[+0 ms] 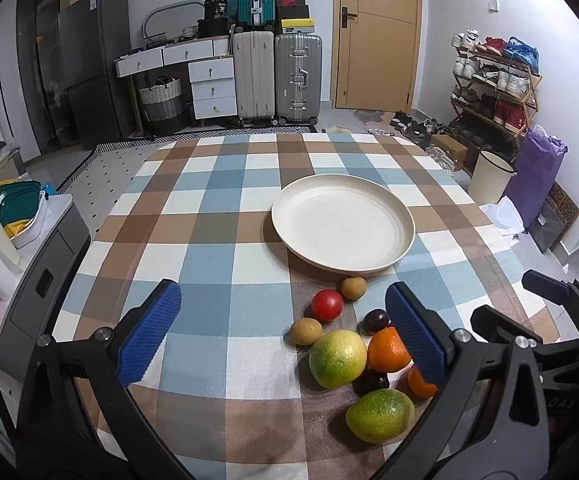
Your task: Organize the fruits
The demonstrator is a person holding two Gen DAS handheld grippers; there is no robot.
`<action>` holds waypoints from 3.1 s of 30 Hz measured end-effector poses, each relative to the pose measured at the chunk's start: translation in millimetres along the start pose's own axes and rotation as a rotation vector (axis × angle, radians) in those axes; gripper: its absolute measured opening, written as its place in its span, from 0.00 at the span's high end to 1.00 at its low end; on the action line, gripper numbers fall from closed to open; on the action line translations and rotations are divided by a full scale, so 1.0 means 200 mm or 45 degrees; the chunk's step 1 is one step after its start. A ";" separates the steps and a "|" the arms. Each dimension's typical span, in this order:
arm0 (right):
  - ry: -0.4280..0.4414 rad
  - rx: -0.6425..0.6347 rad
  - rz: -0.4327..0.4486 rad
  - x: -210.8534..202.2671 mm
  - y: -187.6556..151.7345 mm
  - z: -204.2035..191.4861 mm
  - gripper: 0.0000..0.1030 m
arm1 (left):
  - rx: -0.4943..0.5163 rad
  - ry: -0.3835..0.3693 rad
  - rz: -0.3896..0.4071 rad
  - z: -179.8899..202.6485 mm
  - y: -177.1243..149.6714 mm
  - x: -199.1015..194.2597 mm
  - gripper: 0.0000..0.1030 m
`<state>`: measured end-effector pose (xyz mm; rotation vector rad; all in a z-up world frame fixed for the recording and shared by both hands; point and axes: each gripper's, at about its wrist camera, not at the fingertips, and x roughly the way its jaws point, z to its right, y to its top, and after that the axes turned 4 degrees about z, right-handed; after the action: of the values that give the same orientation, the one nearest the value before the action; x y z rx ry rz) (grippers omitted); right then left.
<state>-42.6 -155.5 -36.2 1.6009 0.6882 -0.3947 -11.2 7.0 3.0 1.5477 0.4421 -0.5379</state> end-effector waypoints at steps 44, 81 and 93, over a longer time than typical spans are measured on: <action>-0.028 0.032 -0.010 -0.01 -0.04 0.05 0.00 | 0.013 -0.375 -0.189 0.00 -0.32 0.07 0.01; -0.037 0.062 -0.028 0.00 -0.06 0.10 0.00 | 0.027 -0.739 -0.373 0.13 -0.48 0.21 0.50; -0.024 0.083 -0.022 0.00 -0.10 0.15 0.00 | -0.001 -0.745 -0.284 0.02 -0.42 0.09 0.50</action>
<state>-49.9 -184.6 -56.2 1.6516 0.6810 -0.4484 -45.2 6.3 -75.3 1.2698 0.1606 -1.1218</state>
